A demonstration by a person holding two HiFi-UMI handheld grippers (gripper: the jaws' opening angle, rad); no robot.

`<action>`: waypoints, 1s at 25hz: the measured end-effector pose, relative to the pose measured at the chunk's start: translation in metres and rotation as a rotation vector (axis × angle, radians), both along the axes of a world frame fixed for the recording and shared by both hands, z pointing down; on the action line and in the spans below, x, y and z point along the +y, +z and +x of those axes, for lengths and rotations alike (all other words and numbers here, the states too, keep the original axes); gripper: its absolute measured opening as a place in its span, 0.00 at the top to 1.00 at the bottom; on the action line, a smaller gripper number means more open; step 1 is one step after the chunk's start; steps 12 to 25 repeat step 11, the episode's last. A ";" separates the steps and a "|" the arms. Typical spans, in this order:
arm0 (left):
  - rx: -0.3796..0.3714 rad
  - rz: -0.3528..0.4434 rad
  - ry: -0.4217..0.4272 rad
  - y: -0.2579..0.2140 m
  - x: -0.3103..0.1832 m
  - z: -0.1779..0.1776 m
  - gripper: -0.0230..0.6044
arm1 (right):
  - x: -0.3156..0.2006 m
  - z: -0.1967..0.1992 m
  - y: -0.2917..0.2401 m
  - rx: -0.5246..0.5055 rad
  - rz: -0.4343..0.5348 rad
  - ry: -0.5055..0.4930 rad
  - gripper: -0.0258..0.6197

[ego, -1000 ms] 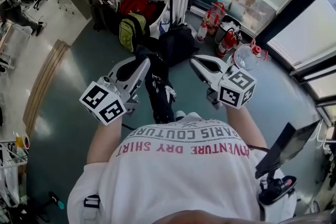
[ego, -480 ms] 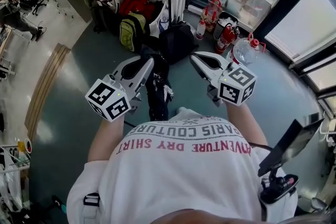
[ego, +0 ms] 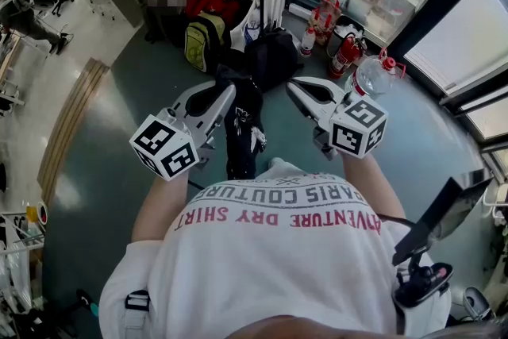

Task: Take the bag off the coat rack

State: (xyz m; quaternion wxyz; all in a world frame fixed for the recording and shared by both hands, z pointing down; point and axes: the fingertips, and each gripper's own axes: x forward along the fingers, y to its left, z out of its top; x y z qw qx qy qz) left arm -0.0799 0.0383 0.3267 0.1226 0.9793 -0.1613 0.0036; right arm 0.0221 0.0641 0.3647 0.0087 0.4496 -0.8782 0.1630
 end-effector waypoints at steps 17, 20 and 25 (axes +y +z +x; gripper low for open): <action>-0.011 0.003 0.010 -0.001 0.004 0.003 0.94 | 0.001 0.002 0.002 -0.009 0.000 0.001 0.96; -0.011 0.003 0.010 -0.001 0.004 0.003 0.94 | 0.001 0.002 0.002 -0.009 0.000 0.001 0.96; -0.011 0.003 0.010 -0.001 0.004 0.003 0.94 | 0.001 0.002 0.002 -0.009 0.000 0.001 0.96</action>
